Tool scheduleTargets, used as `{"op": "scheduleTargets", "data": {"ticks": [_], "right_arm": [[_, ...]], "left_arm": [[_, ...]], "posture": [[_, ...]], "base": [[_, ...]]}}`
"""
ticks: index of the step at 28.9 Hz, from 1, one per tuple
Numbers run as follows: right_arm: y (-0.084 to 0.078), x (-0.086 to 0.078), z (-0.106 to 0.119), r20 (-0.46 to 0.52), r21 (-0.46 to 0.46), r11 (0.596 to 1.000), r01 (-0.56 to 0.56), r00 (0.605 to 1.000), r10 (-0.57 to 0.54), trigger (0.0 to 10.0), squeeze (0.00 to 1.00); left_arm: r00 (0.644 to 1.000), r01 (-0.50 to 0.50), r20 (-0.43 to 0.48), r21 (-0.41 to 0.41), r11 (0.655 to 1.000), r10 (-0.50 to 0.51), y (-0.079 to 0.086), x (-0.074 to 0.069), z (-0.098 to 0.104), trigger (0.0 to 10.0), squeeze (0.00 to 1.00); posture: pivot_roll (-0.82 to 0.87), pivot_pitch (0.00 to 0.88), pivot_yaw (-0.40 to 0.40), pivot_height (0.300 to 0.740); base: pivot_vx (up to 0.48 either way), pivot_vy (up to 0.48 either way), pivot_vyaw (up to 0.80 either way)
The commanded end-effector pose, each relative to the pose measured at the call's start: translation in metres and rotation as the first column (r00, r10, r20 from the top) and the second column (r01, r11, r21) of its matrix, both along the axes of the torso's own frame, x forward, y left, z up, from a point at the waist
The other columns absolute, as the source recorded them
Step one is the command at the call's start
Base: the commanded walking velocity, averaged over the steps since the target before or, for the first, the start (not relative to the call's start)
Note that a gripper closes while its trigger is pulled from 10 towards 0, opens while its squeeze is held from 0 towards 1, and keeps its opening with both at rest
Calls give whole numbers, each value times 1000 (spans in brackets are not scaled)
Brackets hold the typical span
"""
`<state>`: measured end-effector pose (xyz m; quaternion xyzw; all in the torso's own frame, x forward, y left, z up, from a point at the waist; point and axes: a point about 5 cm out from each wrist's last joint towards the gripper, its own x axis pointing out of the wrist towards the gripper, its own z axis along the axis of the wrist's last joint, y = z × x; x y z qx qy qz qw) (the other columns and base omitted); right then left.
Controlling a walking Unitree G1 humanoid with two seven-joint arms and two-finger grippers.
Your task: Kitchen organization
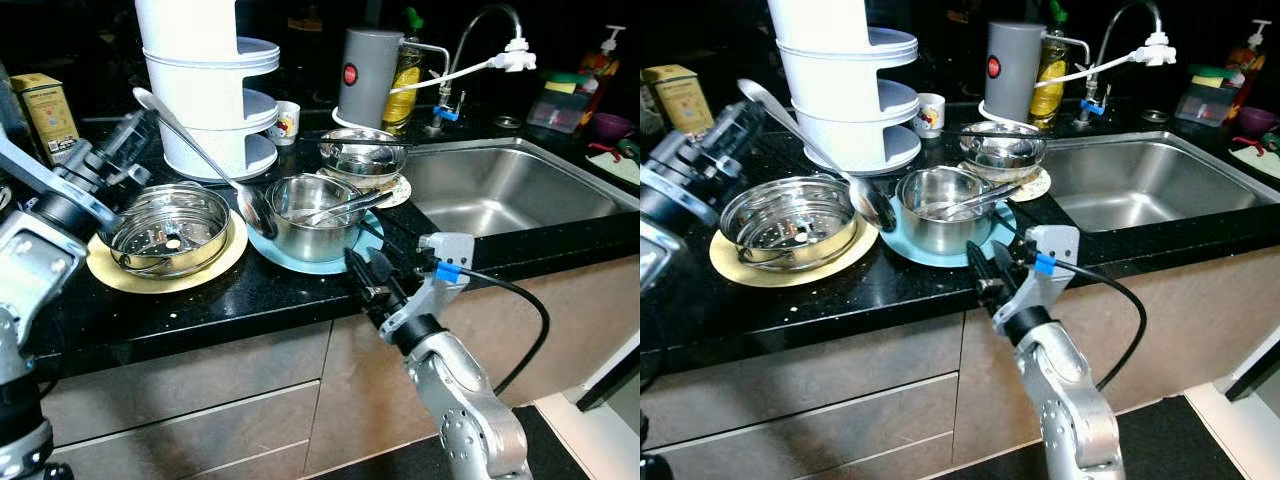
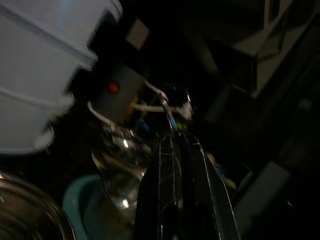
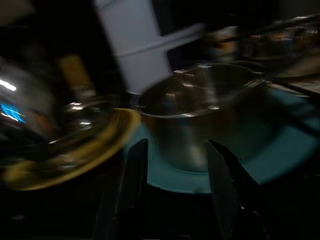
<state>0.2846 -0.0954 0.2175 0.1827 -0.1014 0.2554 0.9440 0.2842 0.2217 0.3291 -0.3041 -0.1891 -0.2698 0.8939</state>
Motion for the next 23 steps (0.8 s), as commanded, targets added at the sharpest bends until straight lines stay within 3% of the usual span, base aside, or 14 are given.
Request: {"op": "scheduleTargets", "data": {"ticks": [1, 2, 8, 14, 15, 20, 21, 23], "right_arm": [[3, -3, 4, 9, 17, 999, -39, 999, 38, 10000, 1000], [7, -7, 8, 10, 61, 995, -83, 997, 83, 10000, 1000], [11, -12, 18, 24, 164, 972, -168, 986, 167, 10000, 1000], [16, -21, 25, 52, 147, 941, -305, 952, 301, 10000, 1000], [19, -26, 26, 56, 125, 924, -362, 932, 358, 10000, 1000], [21, -37, 25, 59, 62, 871, -487, 873, 484, 10000, 1000], [21, -37, 25, 59, 62, 871, -487, 873, 484, 10000, 1000], [19, -39, 25, 60, 1, 863, -504, 862, 503, 10000, 1000]], "left_arm": [[999, 39, 5, 33, 999, -39, -5, -3, 1, 0, 0], [999, 51, -7, 81, 995, -51, -9, -4, -5, 0, 0], [994, 111, -8, 160, 981, -112, -13, -9, -8, 0, 0], [974, 214, 19, 246, 945, -225, -22, -19, -6, 0, 0], [960, 259, 25, 291, 921, -278, -28, -23, -5, 0, 0], [905, 392, 13, 359, 847, -425, -36, -34, -10, 0, 0], [905, 392, 13, 359, 847, -425, -36, -34, -10, 0, 0], [870, 457, -15, 400, 794, -493, -39, -38, -15, 0, 0]], "posture": [[-16, 108, -39, 740], [-16, 109, -38, 740], [-18, 100, -38, 740], [-17, 98, -39, 740], [-17, 98, -39, 740], [-21, 84, -40, 740], [-21, 84, -40, 740], [-25, 82, -39, 740]], "base": [[0, 0, 0], [0, 0, 0], [0, 0, 0], [0, 0, 0], [0, 0, 0], [0, 0, 0], [0, 0, 0], [0, 0, 0]]}}
